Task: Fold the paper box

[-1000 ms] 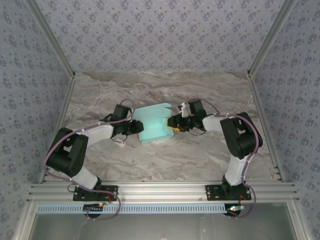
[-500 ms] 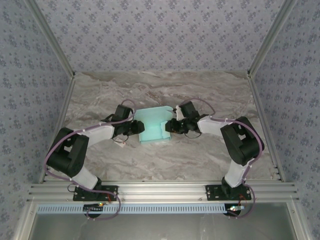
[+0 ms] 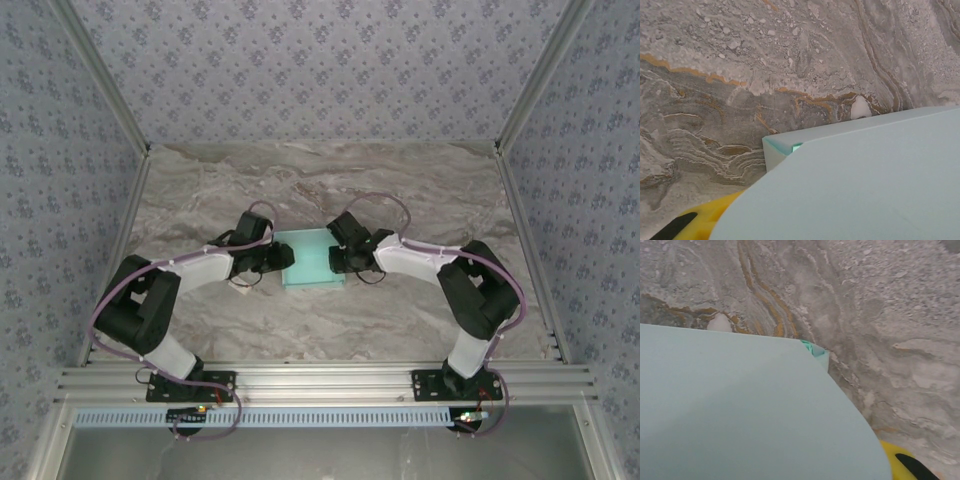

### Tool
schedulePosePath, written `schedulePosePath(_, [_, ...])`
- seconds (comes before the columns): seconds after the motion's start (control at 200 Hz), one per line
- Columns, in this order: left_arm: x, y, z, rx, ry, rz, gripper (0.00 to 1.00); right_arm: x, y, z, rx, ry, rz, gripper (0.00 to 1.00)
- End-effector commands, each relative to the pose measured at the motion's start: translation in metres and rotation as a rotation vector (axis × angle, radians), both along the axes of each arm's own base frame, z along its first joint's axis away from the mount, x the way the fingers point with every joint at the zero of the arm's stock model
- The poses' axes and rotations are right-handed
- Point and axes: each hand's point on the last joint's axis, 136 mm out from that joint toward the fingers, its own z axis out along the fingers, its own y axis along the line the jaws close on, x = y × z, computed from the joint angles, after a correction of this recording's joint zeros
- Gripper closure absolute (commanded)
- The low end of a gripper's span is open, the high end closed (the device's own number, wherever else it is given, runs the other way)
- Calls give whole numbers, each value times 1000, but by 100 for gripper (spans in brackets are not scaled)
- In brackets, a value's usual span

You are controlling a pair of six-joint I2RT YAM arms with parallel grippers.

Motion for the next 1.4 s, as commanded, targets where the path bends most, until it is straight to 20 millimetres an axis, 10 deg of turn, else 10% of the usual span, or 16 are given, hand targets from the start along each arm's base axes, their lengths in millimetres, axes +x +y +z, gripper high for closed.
schedulePosePath(0.0, [0, -5, -1, -20, -3, -3, 65, 4, -19, -5, -152, -35, -47, 75])
schedulePosePath(1.394, [2, 4, -1, 19, -10, 28, 65, -4, -74, -64, -538, 13, -66, 84])
